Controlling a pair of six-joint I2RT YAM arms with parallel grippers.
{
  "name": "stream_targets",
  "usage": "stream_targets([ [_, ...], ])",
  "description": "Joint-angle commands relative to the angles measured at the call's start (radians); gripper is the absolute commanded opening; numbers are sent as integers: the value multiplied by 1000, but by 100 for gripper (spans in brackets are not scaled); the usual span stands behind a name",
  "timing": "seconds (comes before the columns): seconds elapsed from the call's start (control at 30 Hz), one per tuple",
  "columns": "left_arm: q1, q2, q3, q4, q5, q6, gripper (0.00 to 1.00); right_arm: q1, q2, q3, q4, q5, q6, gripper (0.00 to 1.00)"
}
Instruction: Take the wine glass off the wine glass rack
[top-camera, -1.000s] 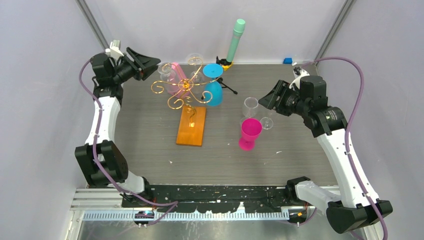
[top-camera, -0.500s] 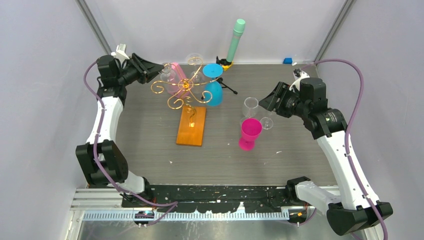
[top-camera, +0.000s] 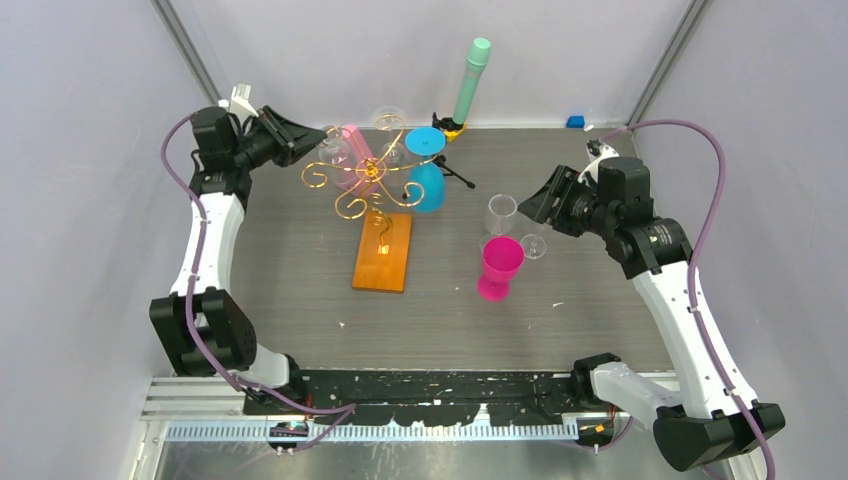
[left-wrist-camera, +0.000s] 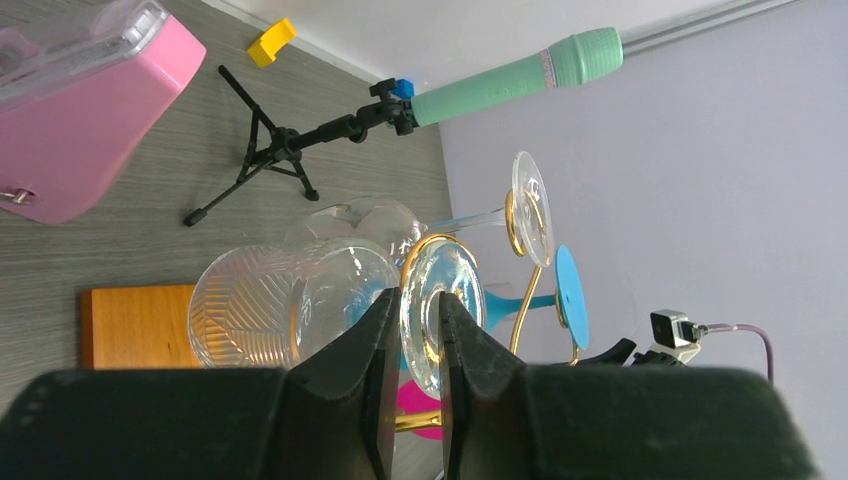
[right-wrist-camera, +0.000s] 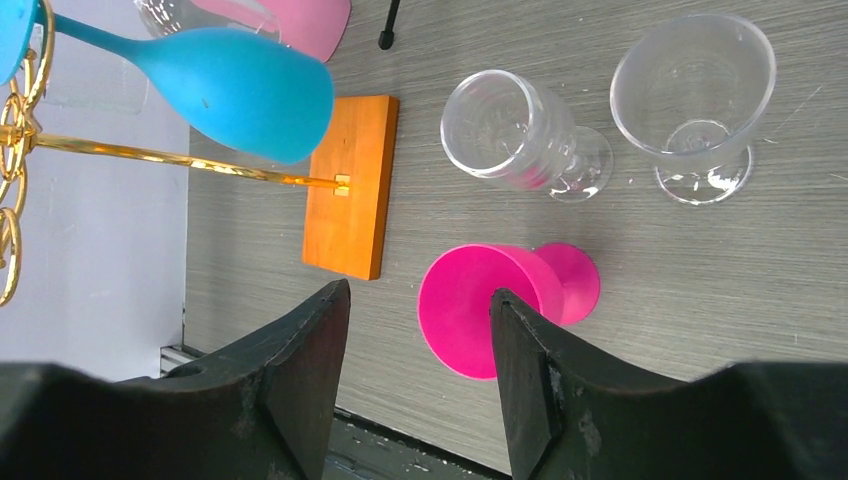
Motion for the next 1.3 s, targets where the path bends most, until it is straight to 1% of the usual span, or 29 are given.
stream_targets([
  [0.0, 2, -28, 52, -38, -1, 64, 16, 1, -26, 1, 38, 16, 1, 59],
  [0.4, -1, -44, 110, -108, -33, 136, 16, 1, -33, -6, 42, 36, 3, 59],
  [0.47, -4, -43, 110, -109, -33, 134, 13, 1, -32, -9, 50, 35, 7, 59],
  [0.5, -5, -43, 110, -107, -34, 131, 10, 1, -32, -10, 52, 34, 8, 59],
  [0.53, -6, -43, 109, -103, -34, 125, 5, 1, -31, -10, 53, 34, 9, 59],
  [0.6, -6, -48, 103, -80, -33, 96, 0, 1, -31, -10, 54, 34, 10, 59],
  [0.73, -6, -62, 79, 16, -24, 0, 0, 1, -29, -12, 55, 37, 14, 59],
  [0.87, -6, -86, 49, 145, -19, -109, 0, 1, -32, -15, 55, 39, 13, 59],
  [0.93, -6, -94, 43, 181, -17, -146, 0, 1, -33, -17, 54, 40, 12, 59],
  [1.27, -6, -86, 32, 231, -43, -175, 0, 1, -34, -24, 56, 46, 10, 59],
])
